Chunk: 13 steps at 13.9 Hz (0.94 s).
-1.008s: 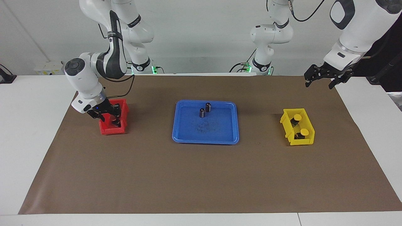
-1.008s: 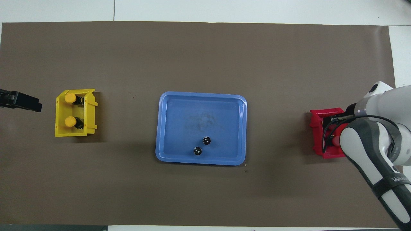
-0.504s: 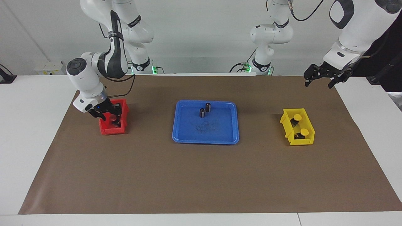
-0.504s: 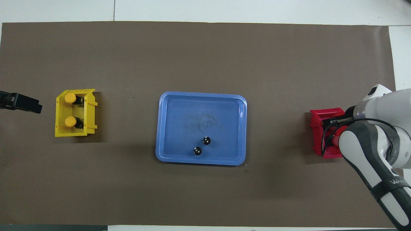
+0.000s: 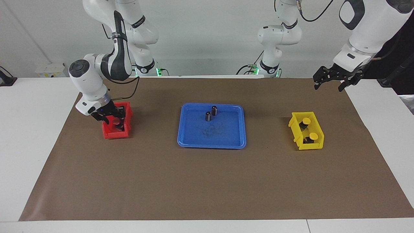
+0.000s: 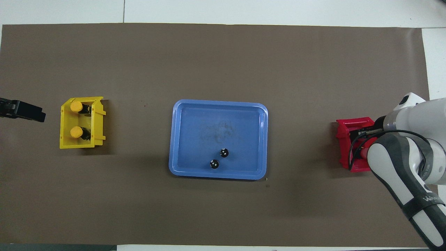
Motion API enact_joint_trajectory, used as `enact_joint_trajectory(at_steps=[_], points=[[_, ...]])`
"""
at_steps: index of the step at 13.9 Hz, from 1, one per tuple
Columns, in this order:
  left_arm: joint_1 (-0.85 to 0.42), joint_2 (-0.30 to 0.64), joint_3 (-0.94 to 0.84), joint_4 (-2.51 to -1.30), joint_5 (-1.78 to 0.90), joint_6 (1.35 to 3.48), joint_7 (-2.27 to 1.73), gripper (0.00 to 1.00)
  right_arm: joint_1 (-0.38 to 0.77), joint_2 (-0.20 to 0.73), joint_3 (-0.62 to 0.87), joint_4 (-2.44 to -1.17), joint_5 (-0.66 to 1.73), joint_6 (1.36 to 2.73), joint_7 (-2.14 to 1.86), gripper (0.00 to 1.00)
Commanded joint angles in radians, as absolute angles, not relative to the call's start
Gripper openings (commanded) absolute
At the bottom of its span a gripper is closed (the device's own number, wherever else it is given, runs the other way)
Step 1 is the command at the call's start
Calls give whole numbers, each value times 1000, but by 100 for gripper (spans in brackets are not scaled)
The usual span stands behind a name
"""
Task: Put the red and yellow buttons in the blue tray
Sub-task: 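Close the right gripper on the red button and lift it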
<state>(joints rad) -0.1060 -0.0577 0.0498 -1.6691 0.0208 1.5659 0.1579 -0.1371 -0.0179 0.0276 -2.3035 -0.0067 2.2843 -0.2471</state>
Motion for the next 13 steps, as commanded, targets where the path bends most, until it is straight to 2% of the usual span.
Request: enact_joint_trajectory(at_steps=[1,4,7,9,11,13], points=[[-100,-86,46,-1704,23,1604,143,100,-143,-34,31,-2330,11,2316,-281,66],[-98,-86,46,-1706,23,1623,146,100,-141,-35,31,-2344,11,2324,-281,53],[-98,-84,46,-1704,23,1631,141,100,-138,-35,31,-2339,9,2321,-281,27],[-98,-83,46,-1704,23,1649,141,100,-123,-26,31,-2289,8,2277,-285,21],[-98,-89,46,-1715,23,1651,147,100,-129,15,29,-2125,6,2086,-310,20],[-95,-104,48,-1782,23,1733,150,99,-120,52,31,-1931,2,1879,-302,20]])
